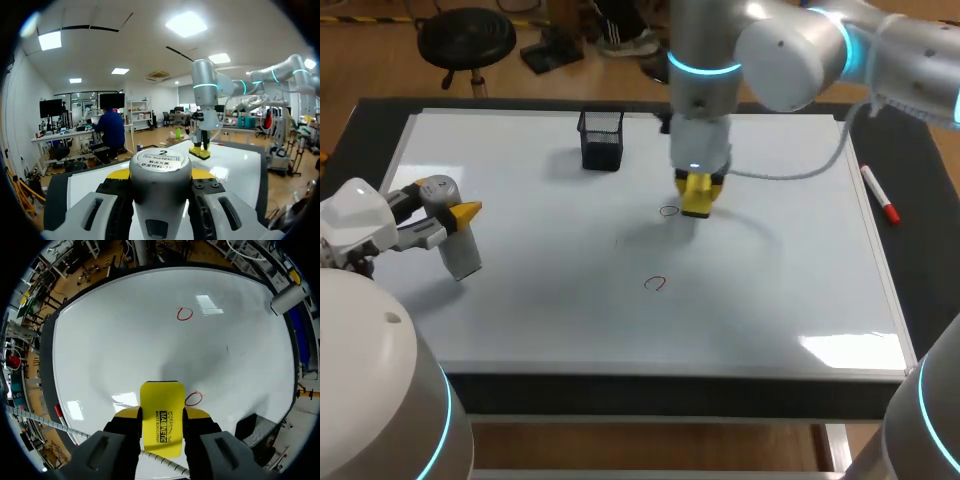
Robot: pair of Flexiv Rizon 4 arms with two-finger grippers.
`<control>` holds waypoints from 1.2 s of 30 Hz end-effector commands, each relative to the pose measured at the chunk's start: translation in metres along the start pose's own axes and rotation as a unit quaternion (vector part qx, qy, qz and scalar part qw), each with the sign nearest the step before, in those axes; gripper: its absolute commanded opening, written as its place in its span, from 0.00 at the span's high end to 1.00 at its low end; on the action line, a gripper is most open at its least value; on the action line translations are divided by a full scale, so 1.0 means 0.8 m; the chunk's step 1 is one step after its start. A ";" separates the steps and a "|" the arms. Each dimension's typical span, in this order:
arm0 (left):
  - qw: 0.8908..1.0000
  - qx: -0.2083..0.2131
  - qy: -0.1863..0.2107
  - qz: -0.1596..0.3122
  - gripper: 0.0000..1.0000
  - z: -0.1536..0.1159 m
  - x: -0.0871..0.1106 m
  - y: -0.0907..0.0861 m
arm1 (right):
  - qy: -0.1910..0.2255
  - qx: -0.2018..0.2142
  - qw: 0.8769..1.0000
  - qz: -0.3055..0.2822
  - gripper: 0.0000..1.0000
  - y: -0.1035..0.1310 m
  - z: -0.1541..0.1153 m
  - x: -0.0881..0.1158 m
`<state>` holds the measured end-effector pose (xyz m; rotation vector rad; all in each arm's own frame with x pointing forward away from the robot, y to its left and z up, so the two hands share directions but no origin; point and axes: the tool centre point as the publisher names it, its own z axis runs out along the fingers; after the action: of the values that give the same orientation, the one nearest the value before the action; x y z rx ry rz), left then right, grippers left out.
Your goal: Pick up the inspection probe, press it on each red-marked spot on the whiteboard one by one, put down the probe, pick up the eraser, and wipe off all the red marks.
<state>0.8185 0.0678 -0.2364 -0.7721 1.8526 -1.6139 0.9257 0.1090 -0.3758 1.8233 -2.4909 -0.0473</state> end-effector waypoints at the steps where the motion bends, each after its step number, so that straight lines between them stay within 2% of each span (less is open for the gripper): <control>1: 1.000 0.001 -0.003 0.001 1.00 0.002 0.001 0.000 | -0.019 -0.001 0.999 0.032 1.00 -0.004 -0.007 0.069; 8: 1.000 0.001 -0.003 0.001 1.00 0.002 0.001 0.000 | -0.019 -0.001 0.995 0.102 1.00 -0.008 -0.007 0.133; 13: 1.000 0.001 -0.003 0.001 1.00 0.002 0.001 0.000 | -0.027 -0.003 0.986 0.163 1.00 -0.010 -0.005 0.180; 23: 1.000 0.001 -0.003 0.001 1.00 0.002 0.001 0.000 | -0.029 -0.012 0.970 0.240 1.00 -0.003 0.004 0.246; 28: 1.000 0.001 -0.003 0.001 1.00 0.002 0.001 0.000 | -0.027 -0.016 0.965 0.259 1.00 0.001 0.009 0.264; 36: 1.000 0.001 -0.003 0.001 1.00 0.002 0.001 0.000 | -0.028 -0.020 0.963 0.266 1.00 0.001 0.009 0.265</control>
<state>0.8186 0.0678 -0.2364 -0.7722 1.8527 -1.6139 0.8635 -0.0897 -0.3786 1.0876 -2.8883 -0.1195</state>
